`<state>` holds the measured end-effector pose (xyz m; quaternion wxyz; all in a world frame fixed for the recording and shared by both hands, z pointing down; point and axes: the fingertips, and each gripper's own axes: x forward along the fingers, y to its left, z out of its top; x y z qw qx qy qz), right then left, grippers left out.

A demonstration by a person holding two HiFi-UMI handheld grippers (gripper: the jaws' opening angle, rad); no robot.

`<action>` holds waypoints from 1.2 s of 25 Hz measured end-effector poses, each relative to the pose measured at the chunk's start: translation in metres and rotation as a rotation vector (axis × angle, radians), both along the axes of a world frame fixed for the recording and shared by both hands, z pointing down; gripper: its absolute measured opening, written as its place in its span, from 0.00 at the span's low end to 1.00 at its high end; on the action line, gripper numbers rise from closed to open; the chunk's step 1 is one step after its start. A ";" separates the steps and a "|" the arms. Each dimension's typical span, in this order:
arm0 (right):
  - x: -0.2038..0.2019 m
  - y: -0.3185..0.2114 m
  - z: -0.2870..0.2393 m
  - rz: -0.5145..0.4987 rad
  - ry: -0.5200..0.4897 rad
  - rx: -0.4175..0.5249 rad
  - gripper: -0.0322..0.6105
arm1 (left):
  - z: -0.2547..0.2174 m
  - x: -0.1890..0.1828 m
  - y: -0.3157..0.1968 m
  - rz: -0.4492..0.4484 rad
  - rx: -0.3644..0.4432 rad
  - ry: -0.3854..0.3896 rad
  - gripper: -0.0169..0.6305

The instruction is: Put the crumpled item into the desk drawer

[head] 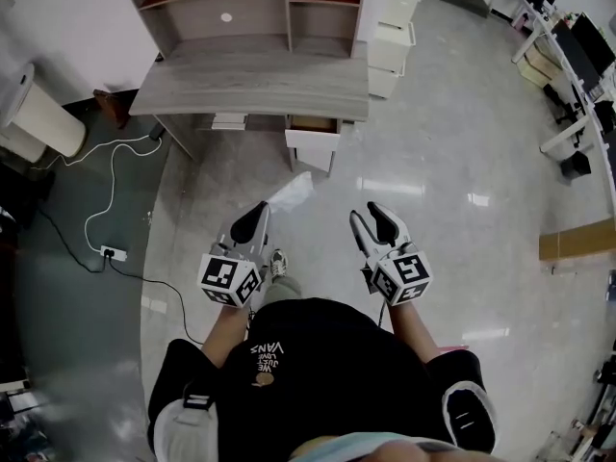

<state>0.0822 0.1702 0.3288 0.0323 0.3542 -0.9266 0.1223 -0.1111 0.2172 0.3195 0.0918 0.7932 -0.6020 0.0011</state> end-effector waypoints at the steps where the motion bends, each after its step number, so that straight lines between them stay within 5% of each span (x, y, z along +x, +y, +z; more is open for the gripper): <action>1: -0.007 -0.006 0.001 0.010 0.001 -0.003 0.27 | 0.001 -0.007 -0.007 0.011 -0.003 0.000 0.11; 16: -0.094 -0.076 0.019 0.217 0.044 -0.088 0.36 | 0.023 -0.105 -0.106 0.188 -0.063 -0.015 0.11; 30: -0.095 -0.126 0.087 0.293 0.093 -0.187 0.38 | 0.080 -0.113 -0.196 0.278 -0.159 -0.078 0.11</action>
